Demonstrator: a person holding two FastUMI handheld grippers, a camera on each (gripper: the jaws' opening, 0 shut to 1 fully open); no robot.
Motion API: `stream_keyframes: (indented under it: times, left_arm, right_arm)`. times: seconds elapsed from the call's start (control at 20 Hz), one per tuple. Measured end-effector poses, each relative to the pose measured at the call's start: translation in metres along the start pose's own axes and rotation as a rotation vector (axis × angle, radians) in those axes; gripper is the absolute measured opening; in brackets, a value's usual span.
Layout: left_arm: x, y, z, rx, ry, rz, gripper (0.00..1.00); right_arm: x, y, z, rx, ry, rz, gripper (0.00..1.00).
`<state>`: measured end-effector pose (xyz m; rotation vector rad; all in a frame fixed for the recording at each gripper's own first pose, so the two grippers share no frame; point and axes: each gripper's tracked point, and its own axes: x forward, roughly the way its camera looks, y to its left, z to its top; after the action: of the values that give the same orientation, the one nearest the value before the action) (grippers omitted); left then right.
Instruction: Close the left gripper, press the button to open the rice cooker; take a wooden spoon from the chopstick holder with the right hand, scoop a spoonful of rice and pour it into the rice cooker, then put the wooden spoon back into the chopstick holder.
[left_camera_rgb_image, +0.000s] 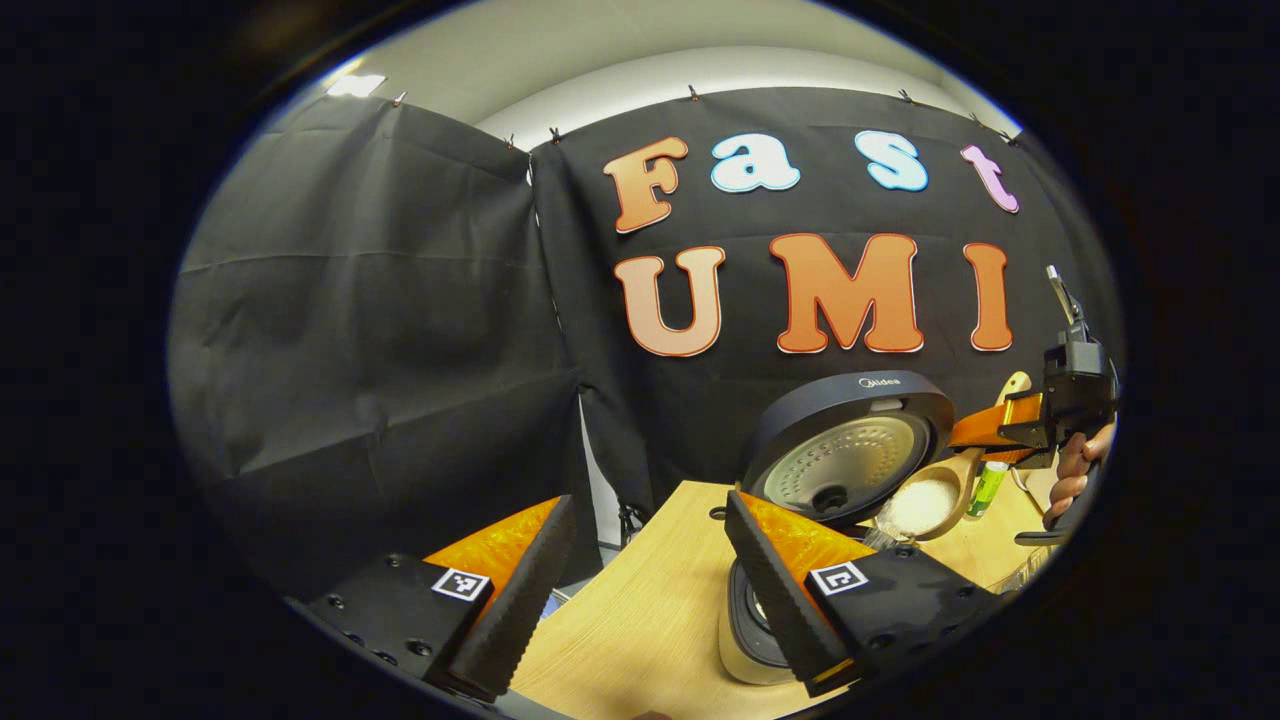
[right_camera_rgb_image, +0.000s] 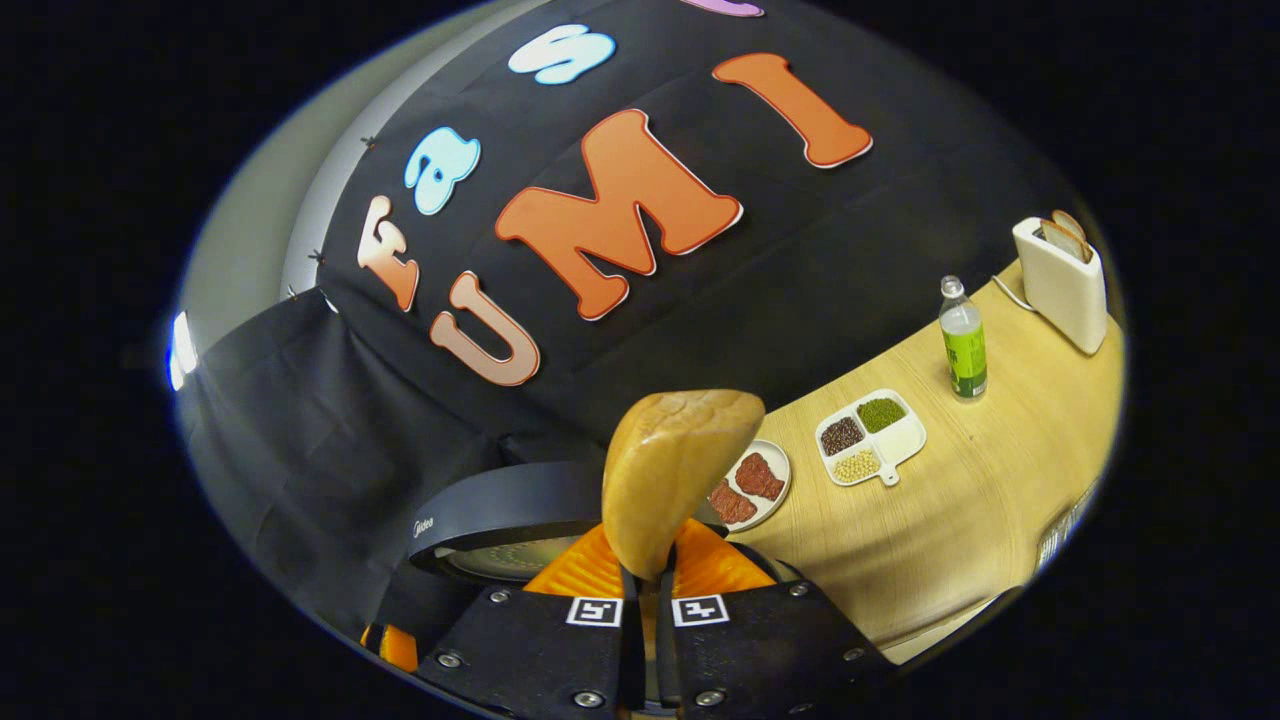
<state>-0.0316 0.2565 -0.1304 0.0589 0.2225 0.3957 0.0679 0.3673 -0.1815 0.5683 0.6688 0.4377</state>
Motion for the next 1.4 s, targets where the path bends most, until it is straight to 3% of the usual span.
stream_keyframes:
  times: [0.65,1.15,1.2,1.25,1.3,1.4]
  left_arm:
    - [-0.003,0.005,-0.01,-0.015,0.023,0.035,0.94]
    - [-0.003,0.012,-0.026,-0.02,0.047,0.064,0.94]
    - [-0.003,0.012,-0.027,-0.02,0.048,0.066,1.0]
    - [-0.003,0.013,-0.029,-0.02,0.051,0.068,1.0]
    - [-0.003,0.013,-0.031,-0.021,0.053,0.07,0.94]
    - [-0.003,0.014,-0.032,-0.018,0.056,0.074,0.94]
  right_arm:
    - [-0.005,-0.004,-0.009,-0.117,-0.069,-0.068,0.04]
    - [-0.004,0.014,-0.043,-0.362,-0.097,-0.057,0.04]
    - [-0.003,0.018,-0.046,-0.388,-0.1,-0.052,0.04]
    - [-0.003,0.02,-0.049,-0.415,-0.1,-0.046,0.04]
    - [-0.003,0.022,-0.052,-0.44,-0.102,-0.039,0.04]
    - [-0.002,0.029,-0.057,-0.505,-0.108,-0.023,0.04]
